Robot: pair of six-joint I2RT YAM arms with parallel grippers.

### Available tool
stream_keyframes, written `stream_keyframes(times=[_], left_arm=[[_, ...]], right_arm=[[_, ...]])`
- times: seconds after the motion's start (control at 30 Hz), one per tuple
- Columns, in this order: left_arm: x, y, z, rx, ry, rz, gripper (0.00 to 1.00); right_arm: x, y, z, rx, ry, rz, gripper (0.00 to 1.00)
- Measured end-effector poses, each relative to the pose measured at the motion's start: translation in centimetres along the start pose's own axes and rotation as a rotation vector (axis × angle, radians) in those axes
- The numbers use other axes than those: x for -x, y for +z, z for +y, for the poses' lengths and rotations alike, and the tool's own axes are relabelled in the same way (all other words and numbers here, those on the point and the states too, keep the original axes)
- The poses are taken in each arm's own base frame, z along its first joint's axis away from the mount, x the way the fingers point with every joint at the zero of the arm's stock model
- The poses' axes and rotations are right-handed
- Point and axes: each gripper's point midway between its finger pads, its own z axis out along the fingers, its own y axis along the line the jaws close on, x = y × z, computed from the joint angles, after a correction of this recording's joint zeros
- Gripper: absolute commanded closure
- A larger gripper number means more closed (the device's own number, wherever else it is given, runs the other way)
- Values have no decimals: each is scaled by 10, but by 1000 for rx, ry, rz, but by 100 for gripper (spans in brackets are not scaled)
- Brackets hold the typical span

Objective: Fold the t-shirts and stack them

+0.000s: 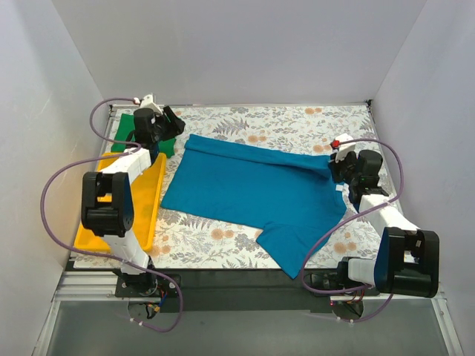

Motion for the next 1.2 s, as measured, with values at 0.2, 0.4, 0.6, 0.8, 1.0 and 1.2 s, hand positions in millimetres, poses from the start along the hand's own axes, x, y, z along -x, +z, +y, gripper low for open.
stream_keyframes(times=[0.2, 0.4, 0.6, 0.8, 1.0, 1.2], left_arm=[[68, -45, -35, -57, 32, -181, 43], [75, -84, -41, -60, 37, -226, 39], [51, -127, -36, -38, 35, -210, 37], [51, -165, -46, -60, 42, -247, 37], [35, -178, -46, -74, 33, -220, 37], [18, -183, -43, -75, 21, -175, 36]], right_arm=[[-10, -5, 10, 32, -16, 9, 99], [-7, -9, 20, 91, -48, -7, 99], [-14, -12, 31, 153, -82, 12, 99], [-18, -16, 37, 188, -125, 26, 99], [-26, -20, 46, 242, -152, 46, 99], [-33, -23, 56, 297, -169, 61, 99]])
